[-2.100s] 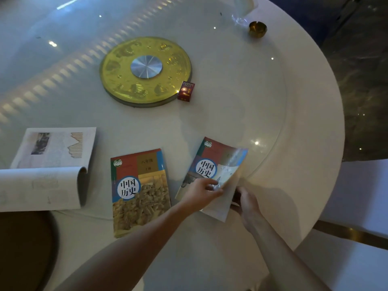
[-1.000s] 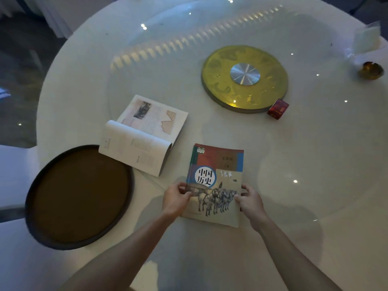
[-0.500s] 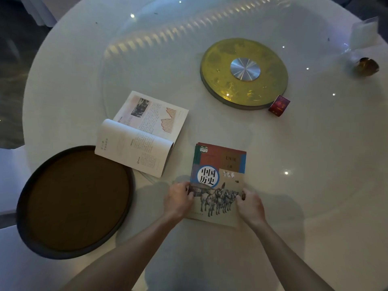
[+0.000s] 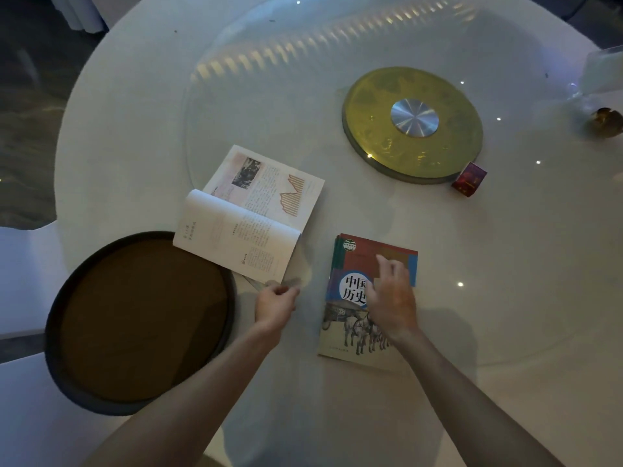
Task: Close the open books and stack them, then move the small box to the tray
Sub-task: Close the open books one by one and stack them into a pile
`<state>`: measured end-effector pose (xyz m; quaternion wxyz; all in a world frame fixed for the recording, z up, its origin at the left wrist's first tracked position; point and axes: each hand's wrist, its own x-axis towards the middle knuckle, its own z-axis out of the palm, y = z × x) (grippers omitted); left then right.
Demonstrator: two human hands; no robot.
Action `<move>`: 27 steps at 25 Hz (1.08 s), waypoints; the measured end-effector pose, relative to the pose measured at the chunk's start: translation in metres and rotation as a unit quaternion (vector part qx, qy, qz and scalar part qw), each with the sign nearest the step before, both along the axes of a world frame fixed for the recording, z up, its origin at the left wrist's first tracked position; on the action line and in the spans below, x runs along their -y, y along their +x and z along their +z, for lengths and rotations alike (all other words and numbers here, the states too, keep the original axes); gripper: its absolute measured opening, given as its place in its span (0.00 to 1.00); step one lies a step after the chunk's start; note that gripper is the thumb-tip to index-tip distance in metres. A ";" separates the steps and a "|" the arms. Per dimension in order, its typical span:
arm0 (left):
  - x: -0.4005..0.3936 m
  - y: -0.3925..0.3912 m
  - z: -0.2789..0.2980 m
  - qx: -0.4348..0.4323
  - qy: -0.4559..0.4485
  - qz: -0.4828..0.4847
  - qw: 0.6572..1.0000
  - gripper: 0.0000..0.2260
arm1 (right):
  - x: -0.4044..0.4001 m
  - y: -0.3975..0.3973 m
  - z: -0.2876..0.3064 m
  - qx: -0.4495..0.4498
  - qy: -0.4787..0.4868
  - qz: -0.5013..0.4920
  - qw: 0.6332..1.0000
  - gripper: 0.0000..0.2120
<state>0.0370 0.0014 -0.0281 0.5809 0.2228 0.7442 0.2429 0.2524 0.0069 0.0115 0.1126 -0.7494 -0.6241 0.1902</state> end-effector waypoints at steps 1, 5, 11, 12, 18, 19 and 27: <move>-0.002 -0.009 0.000 0.035 -0.018 0.055 0.998 0.15 | -0.012 -0.015 0.000 -0.007 0.003 0.047 0.999 0.27; -0.013 -0.039 0.005 0.026 -0.044 0.233 0.971 0.27 | -0.055 -0.070 -0.009 0.008 0.010 0.208 0.978 0.30; -0.046 -0.084 0.008 0.057 -0.007 0.273 0.960 0.36 | -0.094 -0.113 -0.032 0.083 -0.044 0.321 0.942 0.42; -0.052 -0.089 0.008 0.072 -0.014 0.279 0.958 0.35 | -0.096 -0.116 -0.034 0.083 -0.047 0.331 0.939 0.41; -0.051 -0.106 0.012 0.102 0.017 0.309 0.945 0.09 | -0.096 -0.128 -0.027 -0.014 0.028 0.299 0.954 0.21; -0.052 -0.107 0.017 0.105 0.041 0.310 0.944 0.08 | -0.095 -0.130 -0.026 -0.048 0.028 0.272 0.961 0.17; -0.089 -0.092 0.051 0.034 0.145 0.241 0.959 0.09 | -0.048 -0.128 -0.033 -0.397 -0.204 -0.122 0.887 0.07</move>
